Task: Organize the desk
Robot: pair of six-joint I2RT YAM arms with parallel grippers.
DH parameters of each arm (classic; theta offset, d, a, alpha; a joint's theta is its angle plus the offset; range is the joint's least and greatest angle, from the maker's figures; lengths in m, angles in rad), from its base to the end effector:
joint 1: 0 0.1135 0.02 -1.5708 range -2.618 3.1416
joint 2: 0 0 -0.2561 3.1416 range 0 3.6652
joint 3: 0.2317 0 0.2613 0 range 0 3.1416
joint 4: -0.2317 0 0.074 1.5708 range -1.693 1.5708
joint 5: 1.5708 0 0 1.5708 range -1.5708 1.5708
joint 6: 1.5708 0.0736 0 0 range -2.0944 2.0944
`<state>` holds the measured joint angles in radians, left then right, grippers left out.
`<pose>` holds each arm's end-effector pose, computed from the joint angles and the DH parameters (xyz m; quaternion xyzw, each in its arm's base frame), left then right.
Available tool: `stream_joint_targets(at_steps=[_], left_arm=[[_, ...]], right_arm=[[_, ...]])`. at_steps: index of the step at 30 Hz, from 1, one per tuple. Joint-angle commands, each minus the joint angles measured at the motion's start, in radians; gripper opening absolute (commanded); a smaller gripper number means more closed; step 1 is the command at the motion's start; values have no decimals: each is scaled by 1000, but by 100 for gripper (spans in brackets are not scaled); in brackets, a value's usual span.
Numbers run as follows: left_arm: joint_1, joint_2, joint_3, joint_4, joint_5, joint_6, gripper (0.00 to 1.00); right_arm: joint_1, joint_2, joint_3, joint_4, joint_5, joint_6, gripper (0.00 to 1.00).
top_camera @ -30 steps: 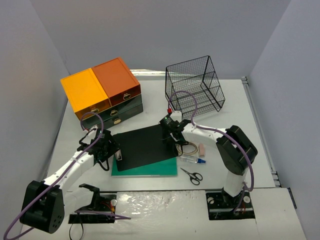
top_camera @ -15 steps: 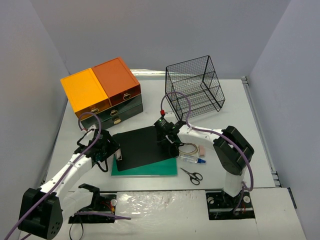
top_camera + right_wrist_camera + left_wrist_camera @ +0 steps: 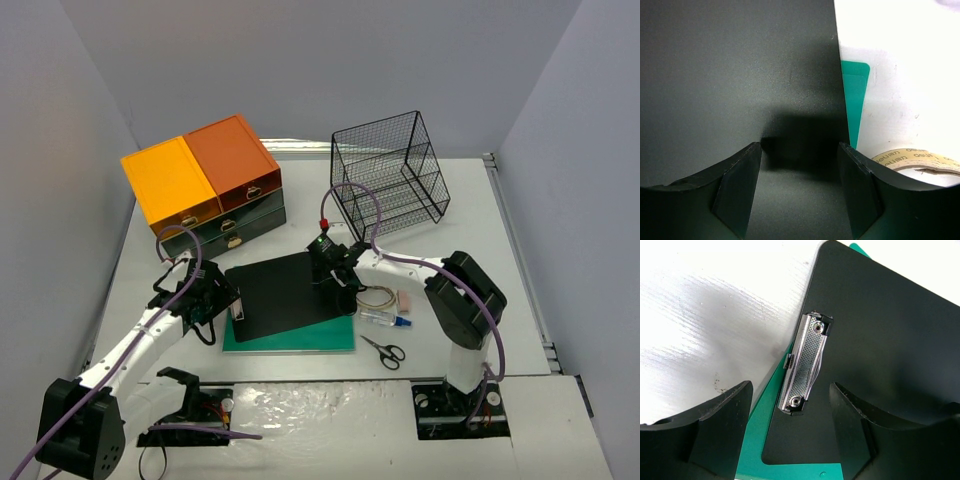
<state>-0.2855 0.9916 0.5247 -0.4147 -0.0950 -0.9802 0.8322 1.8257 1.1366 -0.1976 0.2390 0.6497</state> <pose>0.2203 -0.0574 0.1533 -0.3351 0.8785 -0.1635 0.2985 0.2896 0.2921 0.1332 -0.0454 0.9351 0.1419 0.3215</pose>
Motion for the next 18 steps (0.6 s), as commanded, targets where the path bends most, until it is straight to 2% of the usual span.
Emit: stream_joint_targets(at_steps=[1,10,18], left_arm=[[8,-20,15,3,-12,10,59],[8,-34,12,-15,-12,17,59],[9,-36,7,-17,-14,15,59]], right_arm=[[-12,19,19,-21,30,-15,59],[-48,50,52,-20,63,-34,60],[-54,69,56,-13,27,-52,60]])
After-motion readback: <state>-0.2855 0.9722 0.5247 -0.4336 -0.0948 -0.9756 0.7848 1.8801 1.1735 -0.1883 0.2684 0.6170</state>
